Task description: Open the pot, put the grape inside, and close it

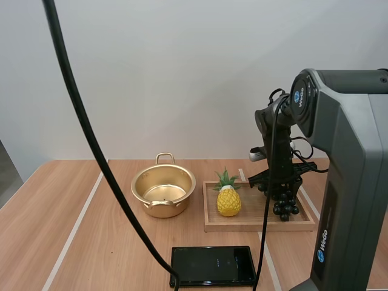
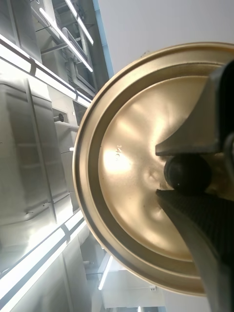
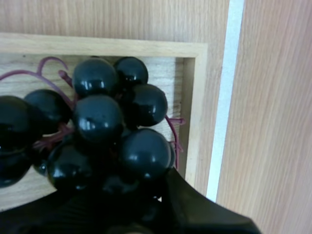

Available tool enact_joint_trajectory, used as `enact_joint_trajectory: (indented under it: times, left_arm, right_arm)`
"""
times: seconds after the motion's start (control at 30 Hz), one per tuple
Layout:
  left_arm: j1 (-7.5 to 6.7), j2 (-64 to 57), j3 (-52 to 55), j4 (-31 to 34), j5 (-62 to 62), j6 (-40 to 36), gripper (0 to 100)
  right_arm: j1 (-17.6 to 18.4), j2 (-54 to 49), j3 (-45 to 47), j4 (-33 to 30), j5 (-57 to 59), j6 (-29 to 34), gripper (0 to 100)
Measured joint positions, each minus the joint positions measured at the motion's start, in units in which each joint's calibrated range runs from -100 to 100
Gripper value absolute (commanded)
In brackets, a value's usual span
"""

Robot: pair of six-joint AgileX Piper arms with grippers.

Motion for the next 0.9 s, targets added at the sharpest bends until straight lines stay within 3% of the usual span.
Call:
enact_joint_trajectory:
  times: [0.5,0.9]
  left_arm:
    - [0.0,0.0,0.0,0.0,3.51,0.0,0]
    - [0.0,0.0,0.0,0.1,2.66,0.0,0]
  right_arm:
    - [0.0,-13.56,-0.15,2.33,-3.54,-0.09,0]
    - [0.0,-28.32,-9.64,2.42,-1.1,-0.18,0]
